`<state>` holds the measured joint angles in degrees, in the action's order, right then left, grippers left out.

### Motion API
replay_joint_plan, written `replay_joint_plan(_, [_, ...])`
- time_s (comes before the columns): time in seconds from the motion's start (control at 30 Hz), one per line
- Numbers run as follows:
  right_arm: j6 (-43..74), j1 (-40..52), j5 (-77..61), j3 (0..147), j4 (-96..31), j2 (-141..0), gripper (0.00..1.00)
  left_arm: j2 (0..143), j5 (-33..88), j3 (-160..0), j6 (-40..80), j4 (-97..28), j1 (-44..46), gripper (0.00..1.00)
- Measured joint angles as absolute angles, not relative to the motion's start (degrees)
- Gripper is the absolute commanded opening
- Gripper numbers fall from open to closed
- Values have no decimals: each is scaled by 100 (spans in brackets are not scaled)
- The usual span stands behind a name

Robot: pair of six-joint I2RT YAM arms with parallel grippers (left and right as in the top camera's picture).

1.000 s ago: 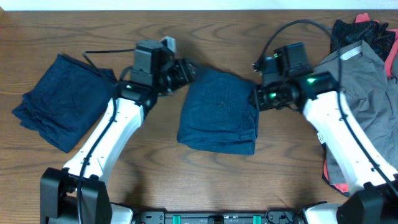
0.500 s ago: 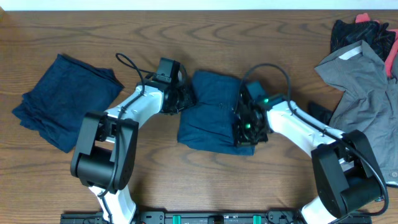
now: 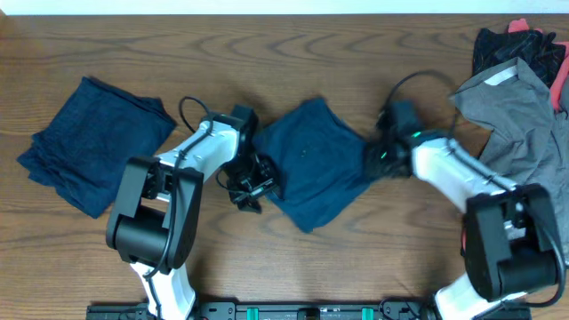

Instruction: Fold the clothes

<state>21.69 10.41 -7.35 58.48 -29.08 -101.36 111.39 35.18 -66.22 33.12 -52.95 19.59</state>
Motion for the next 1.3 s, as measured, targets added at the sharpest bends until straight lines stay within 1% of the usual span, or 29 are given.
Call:
replay_joint_plan(0.07, [2029,784,-746,6298,-3037,-10145,18,11076,3562,-6615,3321,-5290,2021,60])
replay_joint_plan(0.17, [1822,687,-950,6969,-3457,-10145,18,10672,3404,-6582,3341,-5179,2008,62])
replay_joint_plan(0.27, [1678,725,-1225,7461,-3999,-10141,18,9942,2985,-6567,3326,-4488,1914,65])
replay_joint_plan(0.33, [1588,786,-1457,7618,-4294,-10138,11,9415,2519,-6565,3155,-3708,1861,64])
replay_joint_plan(0.4, [1525,878,-1643,7627,-4515,-10138,8,9107,2228,-6587,2912,-3142,1839,64])
replay_joint_plan(0.47, [1485,1055,-1809,7609,-4751,-10141,8,8927,2008,-6615,2611,-2692,1837,56])
replay_joint_plan(0.5, [1479,1135,-1857,7603,-4794,-10141,8,8912,1931,-6619,2504,-2587,1839,55])
replay_joint_plan(0.53, [1472,1243,-1892,7588,-4812,-10141,8,8923,1881,-6619,2383,-2536,1841,54])
replay_joint_plan(0.6, [1457,1468,-1968,7485,-4810,-10141,8,9032,1804,-6619,2193,-2532,1846,47])
replay_joint_plan(0.67, [1448,1645,-2010,7314,-4731,-10141,6,9244,1758,-6619,2078,-2532,1848,39])
replay_joint_plan(0.7, [1439,1741,-2036,7172,-4617,-10141,4,9376,1752,-6619,2005,-2532,1848,36])
replay_joint_plan(0.73, [1435,1817,-2053,7008,-4453,-10141,4,9515,1756,-6617,1949,-2530,1850,35])
replay_joint_plan(1.0, [1487,2078,-2115,5638,-3033,-10141,2,10407,1570,-6606,1837,-2174,1855,35])
replay_joint_plan(1.23, [1509,2084,-1900,5164,-2624,-10051,4,11000,1055,-6615,1848,-2239,1872,36])
replay_joint_plan(1.3, [1520,2084,-1706,5135,-2600,-10020,7,11039,1055,-6687,1914,-2438,1874,36])
